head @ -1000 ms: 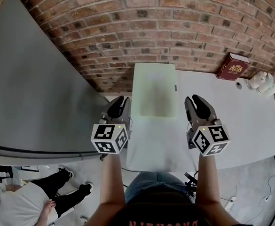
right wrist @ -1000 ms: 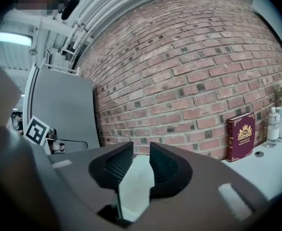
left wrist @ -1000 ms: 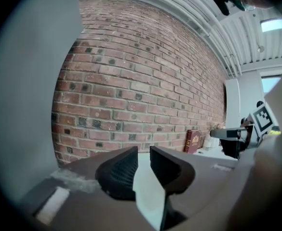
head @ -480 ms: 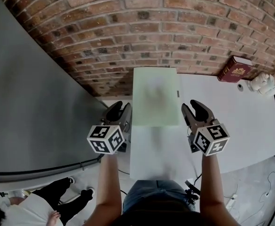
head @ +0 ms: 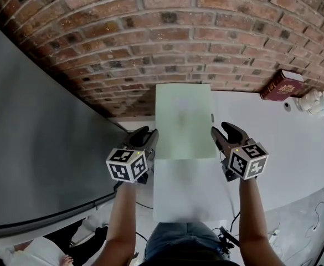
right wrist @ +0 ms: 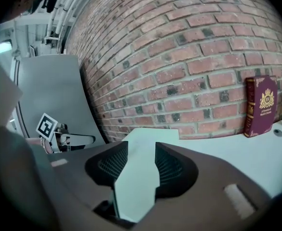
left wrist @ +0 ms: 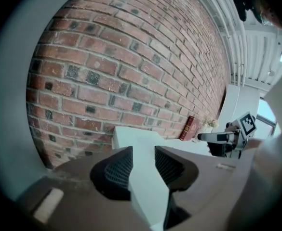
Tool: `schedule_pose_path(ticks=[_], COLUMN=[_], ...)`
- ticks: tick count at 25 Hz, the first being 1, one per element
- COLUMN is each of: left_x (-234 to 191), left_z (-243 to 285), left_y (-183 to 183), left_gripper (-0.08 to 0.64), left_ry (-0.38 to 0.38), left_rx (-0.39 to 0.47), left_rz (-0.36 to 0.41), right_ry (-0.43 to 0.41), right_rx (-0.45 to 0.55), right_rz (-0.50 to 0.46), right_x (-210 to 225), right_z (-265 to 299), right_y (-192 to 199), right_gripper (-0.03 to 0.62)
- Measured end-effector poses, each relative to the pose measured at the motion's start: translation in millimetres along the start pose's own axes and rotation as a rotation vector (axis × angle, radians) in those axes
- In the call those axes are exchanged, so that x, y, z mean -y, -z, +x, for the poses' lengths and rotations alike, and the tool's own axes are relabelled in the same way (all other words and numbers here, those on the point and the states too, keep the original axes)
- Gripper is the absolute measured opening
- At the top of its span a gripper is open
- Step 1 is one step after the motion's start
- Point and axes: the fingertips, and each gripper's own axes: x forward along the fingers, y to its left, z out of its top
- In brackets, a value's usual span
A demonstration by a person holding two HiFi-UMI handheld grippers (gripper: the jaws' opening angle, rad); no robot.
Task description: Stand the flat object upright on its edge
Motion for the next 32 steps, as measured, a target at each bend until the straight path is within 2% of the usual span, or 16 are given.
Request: schedule_pose_path(ticks=[2, 5, 9, 16, 22, 26, 32], left_x=[-4, -11, -21, -31, -33, -36, -41], left_z=[8, 20, 33, 55, 68, 75, 79], left_y=[6, 10, 16, 30, 43, 52, 62], left_gripper=[0.134, 0.179, 0.182, 0.217, 0.233, 0.238, 0.244], left_ry=[0.005, 0.011, 0.006, 0.024, 0.057, 0.056, 0.091], left_rx=[-0.020, -0.037, -0.067, -0.164, -0.248, -0.296, -0.320], left_rz=[-0.017, -0.065, -0.106, -0.161, -0.222, -0.226, -0.367], right_ry=[-0.012, -0.012, 0.009, 0.004, -0.016, -0.029, -0.070], right_rx=[-0.035, -0.077, -0.133, -0.219, -0.309, -0.416, -0.474], right_rz=[0.013, 0.039, 0.078, 0.174, 0.186, 0.131, 0.127], right_x=[4, 12, 27, 49, 56, 61, 62], right_z=[11, 26, 44, 70, 89, 96, 101], right_y=[9, 19, 33, 49, 63, 72, 76], right_gripper=[0.183, 0.190, 0.207, 0.227, 0.256, 0.264, 0.267])
